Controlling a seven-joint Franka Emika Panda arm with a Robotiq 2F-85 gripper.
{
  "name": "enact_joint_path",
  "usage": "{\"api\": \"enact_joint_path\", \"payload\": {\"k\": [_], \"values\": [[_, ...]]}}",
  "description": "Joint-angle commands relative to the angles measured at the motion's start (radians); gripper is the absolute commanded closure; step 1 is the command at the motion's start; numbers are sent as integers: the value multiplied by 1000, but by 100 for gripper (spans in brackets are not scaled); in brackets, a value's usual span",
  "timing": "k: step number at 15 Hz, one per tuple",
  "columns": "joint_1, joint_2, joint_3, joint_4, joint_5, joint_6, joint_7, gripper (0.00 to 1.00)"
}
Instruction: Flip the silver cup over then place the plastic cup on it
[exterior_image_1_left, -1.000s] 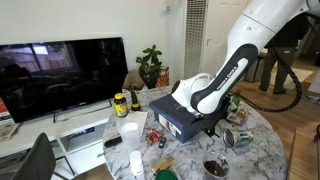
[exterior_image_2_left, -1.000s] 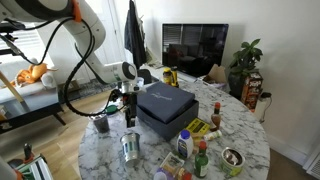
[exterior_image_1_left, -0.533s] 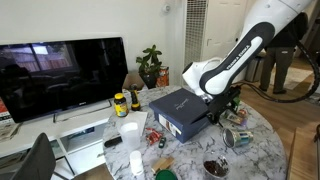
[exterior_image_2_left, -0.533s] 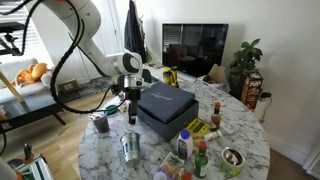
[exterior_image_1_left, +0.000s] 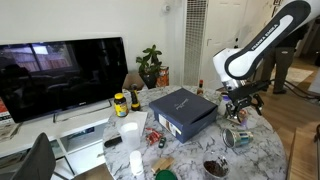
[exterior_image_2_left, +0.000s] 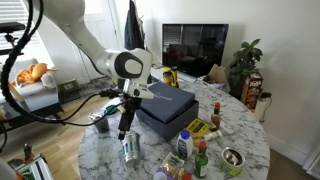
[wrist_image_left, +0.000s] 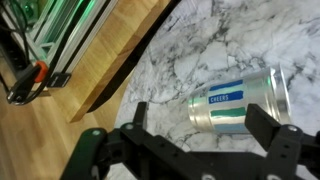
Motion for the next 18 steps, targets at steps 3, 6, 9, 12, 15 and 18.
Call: {"api": "enact_joint_path", "payload": {"k": [3, 6, 9, 12, 15, 18], "values": [[-77, -37, -32, -174, 176, 260, 7, 0], [-95, -20, -30, -220, 315, 413, -17, 0], [-84, -5, -33, -197, 294, 403, -9, 0], [-83, -5, -33, -190, 293, 401, -9, 0], [-101, 64, -37, -116, 361, 383, -11, 0], [-111, 137, -31, -62, 455, 407, -8, 0]]}}
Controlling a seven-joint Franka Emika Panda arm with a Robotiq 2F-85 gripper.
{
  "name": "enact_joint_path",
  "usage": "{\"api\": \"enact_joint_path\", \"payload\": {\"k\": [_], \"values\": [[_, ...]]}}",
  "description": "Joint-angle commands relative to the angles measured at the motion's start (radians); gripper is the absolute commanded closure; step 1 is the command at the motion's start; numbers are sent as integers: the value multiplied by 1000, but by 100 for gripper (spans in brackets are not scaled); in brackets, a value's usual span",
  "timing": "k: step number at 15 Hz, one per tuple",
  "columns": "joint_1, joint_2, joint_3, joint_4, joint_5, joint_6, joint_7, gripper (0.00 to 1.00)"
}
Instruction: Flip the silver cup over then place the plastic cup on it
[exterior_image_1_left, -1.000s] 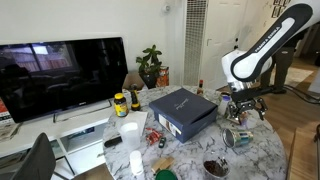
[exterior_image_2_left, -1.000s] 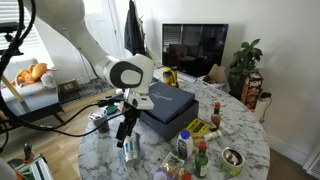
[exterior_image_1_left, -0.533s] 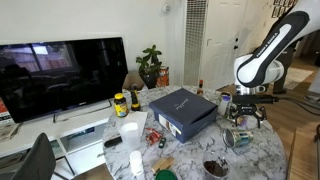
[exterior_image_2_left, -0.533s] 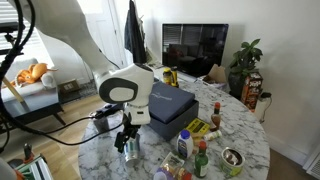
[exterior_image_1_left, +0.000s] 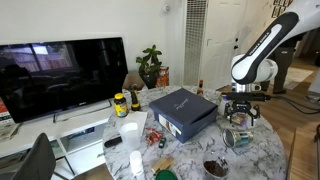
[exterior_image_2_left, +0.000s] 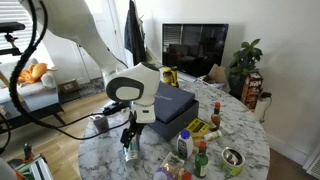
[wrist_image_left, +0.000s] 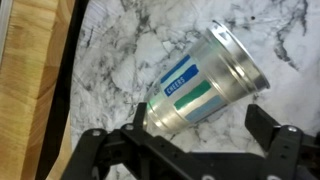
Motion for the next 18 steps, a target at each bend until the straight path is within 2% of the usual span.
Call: {"api": "enact_joint_path", "payload": {"k": [1, 7, 13, 18], "values": [[-20, 114, 3, 80, 108, -5, -3, 0], [-44, 227, -24, 121, 168, -31, 25, 0], [-83, 281, -20, 136, 286, -56, 54, 0], [-94, 306, -18, 152, 374, -82, 31, 0]]}}
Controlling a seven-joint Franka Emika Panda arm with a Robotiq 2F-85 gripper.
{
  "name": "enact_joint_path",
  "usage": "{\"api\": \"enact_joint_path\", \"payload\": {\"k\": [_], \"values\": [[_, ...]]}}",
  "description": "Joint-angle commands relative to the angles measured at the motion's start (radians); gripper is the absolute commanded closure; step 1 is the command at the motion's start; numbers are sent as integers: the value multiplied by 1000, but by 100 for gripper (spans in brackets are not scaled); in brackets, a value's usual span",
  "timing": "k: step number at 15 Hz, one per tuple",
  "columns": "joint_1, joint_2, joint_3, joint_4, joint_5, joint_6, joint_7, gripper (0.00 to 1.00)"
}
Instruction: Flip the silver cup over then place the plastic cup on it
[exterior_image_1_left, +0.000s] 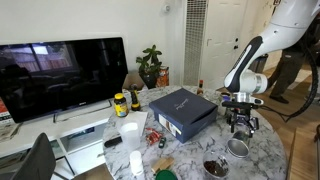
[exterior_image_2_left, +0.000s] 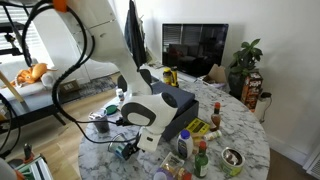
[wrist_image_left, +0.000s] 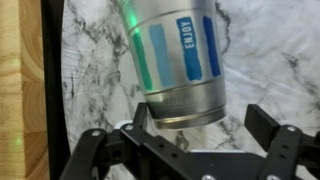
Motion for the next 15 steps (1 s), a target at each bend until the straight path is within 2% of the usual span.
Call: {"api": "enact_joint_path", "payload": {"k": [1, 5, 9, 15], "values": [[-16, 28, 8, 25, 54, -32, -23, 0], [-23, 44, 11, 35, 71, -39, -69, 0], [-44, 58, 13, 48, 88, -66, -180, 0], [-38, 63, 10, 55, 102, -67, -261, 0]]}}
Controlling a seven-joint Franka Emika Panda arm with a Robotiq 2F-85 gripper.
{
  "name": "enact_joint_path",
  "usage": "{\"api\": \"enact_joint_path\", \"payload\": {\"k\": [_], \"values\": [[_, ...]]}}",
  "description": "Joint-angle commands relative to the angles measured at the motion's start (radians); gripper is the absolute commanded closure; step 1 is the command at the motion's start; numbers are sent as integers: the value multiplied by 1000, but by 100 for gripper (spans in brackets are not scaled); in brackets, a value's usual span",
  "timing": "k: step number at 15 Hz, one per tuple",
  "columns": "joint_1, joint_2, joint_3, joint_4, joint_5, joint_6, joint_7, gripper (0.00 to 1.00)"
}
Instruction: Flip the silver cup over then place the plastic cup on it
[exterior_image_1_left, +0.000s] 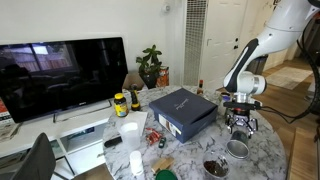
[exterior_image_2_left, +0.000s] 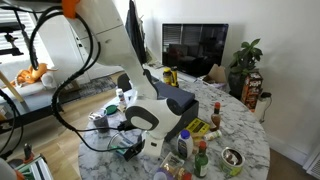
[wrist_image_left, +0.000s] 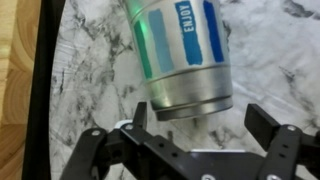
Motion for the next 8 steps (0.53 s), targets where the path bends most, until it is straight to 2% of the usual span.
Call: {"api": "enact_joint_path", "payload": {"k": [1, 8], "values": [[-10, 18, 8, 18, 40, -27, -73, 0], [2, 45, 9, 33, 57, -52, -127, 0]]}}
